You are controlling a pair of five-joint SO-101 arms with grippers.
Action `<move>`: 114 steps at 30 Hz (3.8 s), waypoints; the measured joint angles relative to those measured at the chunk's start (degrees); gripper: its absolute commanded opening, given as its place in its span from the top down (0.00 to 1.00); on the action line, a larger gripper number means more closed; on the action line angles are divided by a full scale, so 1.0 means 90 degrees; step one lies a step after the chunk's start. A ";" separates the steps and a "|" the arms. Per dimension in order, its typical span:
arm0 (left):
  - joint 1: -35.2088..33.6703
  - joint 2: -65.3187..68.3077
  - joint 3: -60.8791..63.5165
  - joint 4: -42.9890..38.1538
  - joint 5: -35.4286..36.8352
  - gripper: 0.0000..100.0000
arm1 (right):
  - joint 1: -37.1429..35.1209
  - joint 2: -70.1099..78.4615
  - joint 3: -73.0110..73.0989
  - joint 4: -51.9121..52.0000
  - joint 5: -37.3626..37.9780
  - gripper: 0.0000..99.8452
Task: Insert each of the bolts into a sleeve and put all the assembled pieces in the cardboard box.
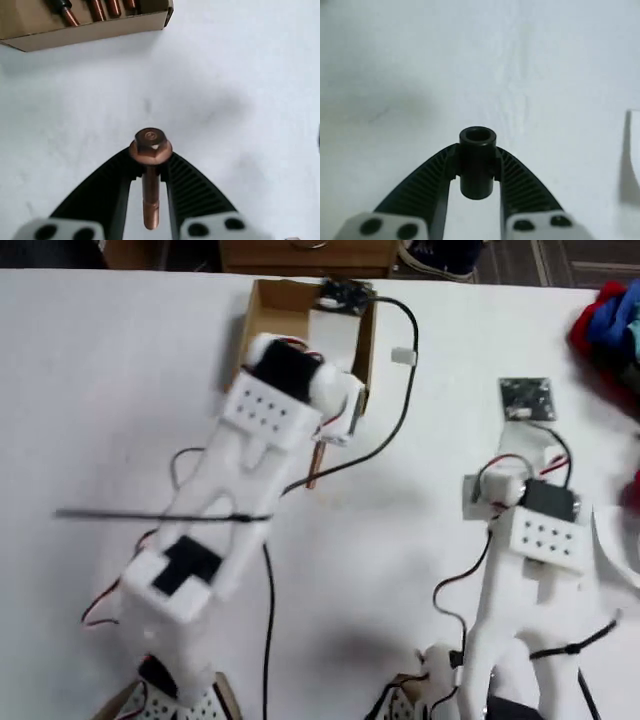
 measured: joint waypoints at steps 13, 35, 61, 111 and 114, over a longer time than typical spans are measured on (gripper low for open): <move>-0.0215 -0.4220 0.6486 -0.5314 -0.0010 0.98 | -0.1758 -0.0029 0.1700 -0.2491 -0.0020 0.98; -0.0215 -0.6418 1.1233 -1.1702 -0.0020 0.97 | -0.3770 -0.0029 0.2833 -0.6711 -0.1739 0.98; -0.0479 -0.4659 1.0061 -1.1731 -0.0029 0.97 | -0.3839 -0.0029 0.2833 -0.7336 -0.1768 0.98; -0.0186 -0.4640 0.9416 -1.0422 0.1016 0.97 | -0.3692 -0.0020 0.2842 -0.7668 -0.1768 0.98; -0.0186 -0.4650 0.9407 -1.0422 0.1016 0.97 | -0.3692 -0.0010 0.2745 -0.7658 -0.1768 0.98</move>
